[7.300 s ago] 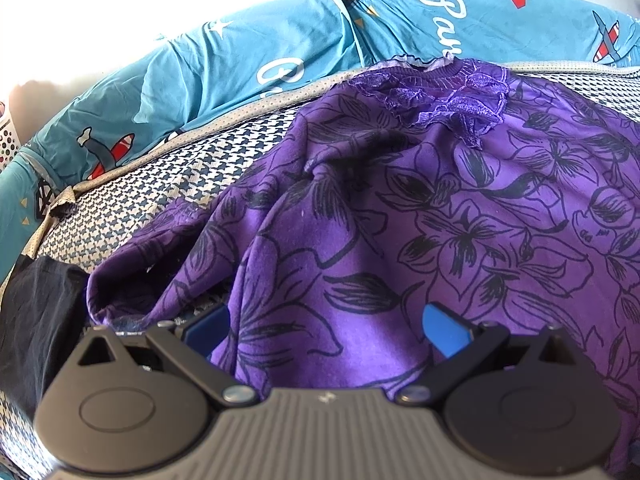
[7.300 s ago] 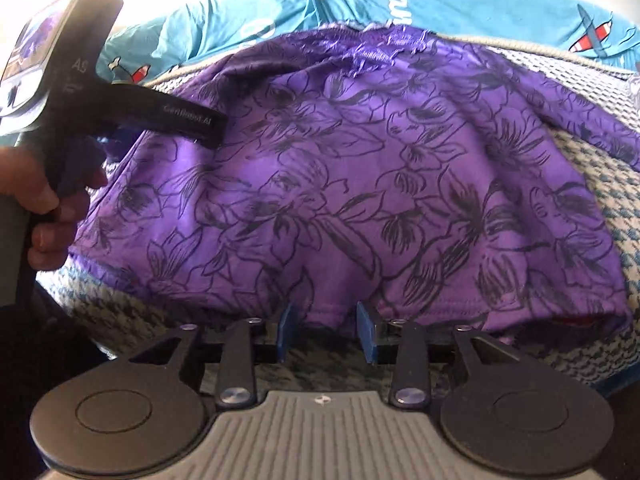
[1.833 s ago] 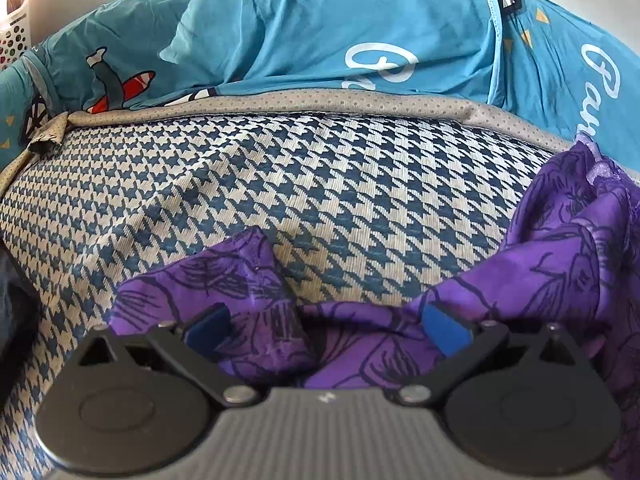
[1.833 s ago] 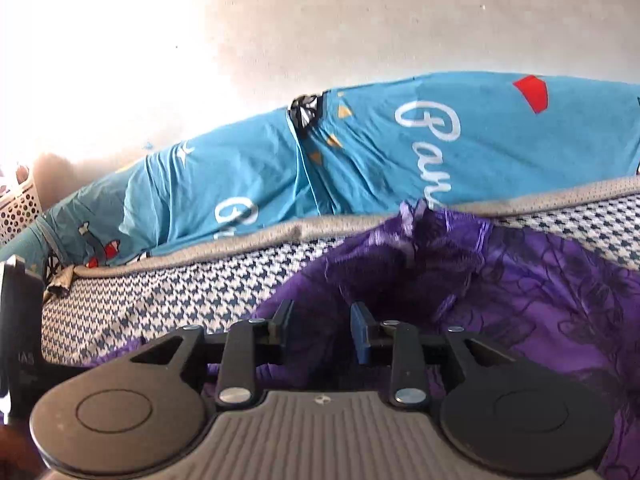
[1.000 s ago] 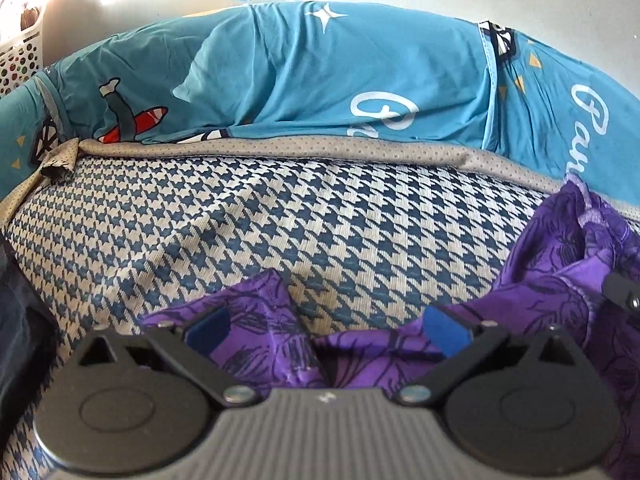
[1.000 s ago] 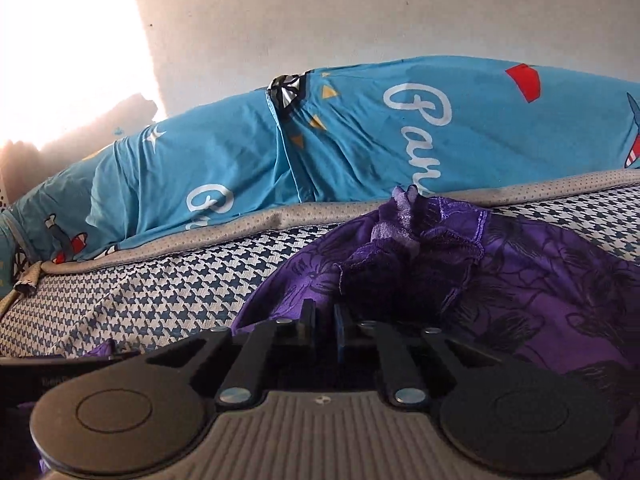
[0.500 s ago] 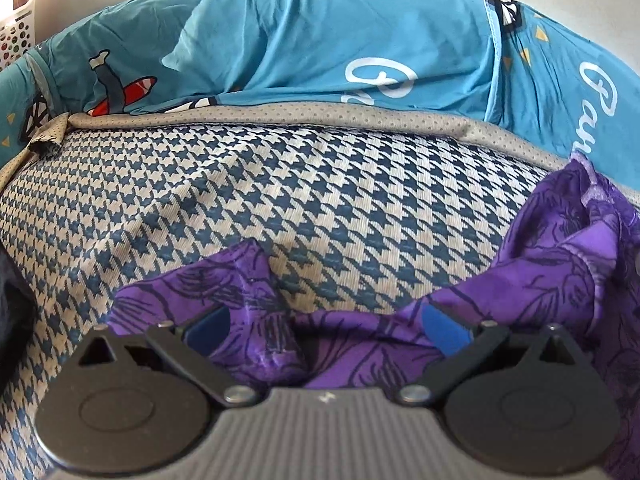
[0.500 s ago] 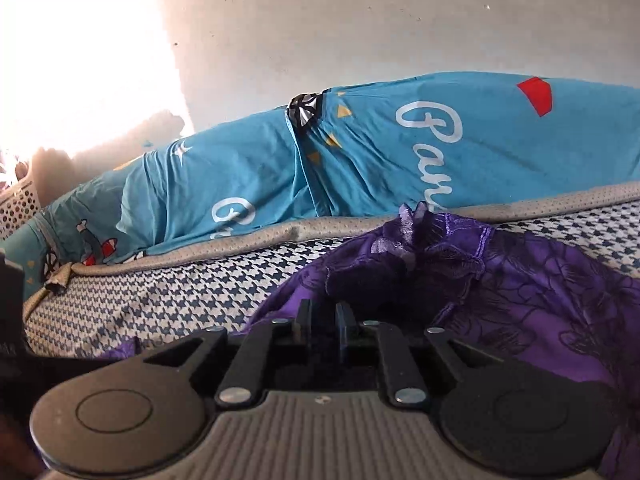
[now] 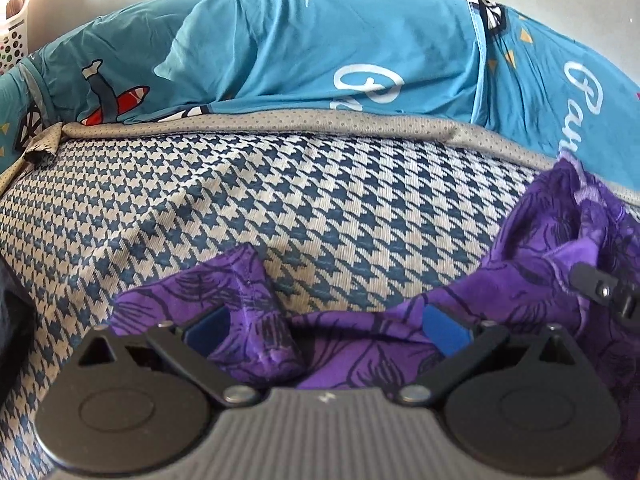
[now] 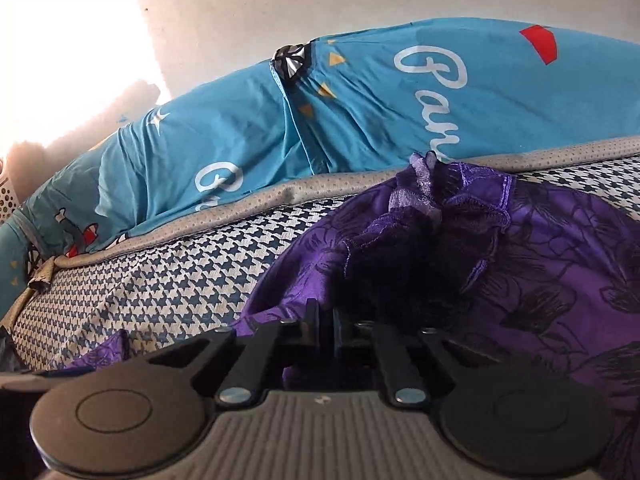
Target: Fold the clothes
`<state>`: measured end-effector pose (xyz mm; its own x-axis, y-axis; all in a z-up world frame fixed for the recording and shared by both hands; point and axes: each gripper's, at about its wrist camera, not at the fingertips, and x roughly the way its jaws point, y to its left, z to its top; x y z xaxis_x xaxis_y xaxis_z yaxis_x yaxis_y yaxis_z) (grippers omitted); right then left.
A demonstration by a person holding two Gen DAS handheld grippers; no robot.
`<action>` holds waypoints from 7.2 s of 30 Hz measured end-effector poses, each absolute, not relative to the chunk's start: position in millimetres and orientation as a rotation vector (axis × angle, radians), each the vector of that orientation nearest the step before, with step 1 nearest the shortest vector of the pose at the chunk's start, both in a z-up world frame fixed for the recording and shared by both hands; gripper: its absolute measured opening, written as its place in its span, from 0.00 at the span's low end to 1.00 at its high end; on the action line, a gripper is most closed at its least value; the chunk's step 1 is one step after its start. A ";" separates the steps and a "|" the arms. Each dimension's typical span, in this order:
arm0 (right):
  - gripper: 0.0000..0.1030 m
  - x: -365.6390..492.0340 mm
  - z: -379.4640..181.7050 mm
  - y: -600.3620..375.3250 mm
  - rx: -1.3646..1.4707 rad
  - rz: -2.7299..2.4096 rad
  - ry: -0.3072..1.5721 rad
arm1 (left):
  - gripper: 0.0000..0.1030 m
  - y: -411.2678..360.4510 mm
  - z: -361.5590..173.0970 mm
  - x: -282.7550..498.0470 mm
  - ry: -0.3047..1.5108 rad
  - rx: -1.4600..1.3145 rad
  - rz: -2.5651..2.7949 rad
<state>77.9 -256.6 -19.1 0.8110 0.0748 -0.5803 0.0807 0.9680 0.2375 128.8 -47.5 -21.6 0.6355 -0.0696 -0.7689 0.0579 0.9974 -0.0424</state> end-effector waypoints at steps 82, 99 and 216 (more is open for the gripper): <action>0.07 82.7 -11.3 -306.4 0.491 0.068 0.586 | 1.00 -62.3 -27.9 126.1 0.884 0.122 -0.042; 0.07 133.0 3.7 -277.2 0.564 0.200 0.526 | 1.00 -21.7 -18.6 134.8 0.892 -0.006 0.028; 0.48 31.1 -14.9 -285.1 0.388 0.059 0.729 | 1.00 44.7 16.6 94.3 0.785 0.317 -0.129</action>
<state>31.1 -285.1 -14.9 0.7475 0.1859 -0.6377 0.0813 0.9272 0.3657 94.3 44.7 16.6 0.7023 0.0029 -0.7118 0.2307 0.9451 0.2316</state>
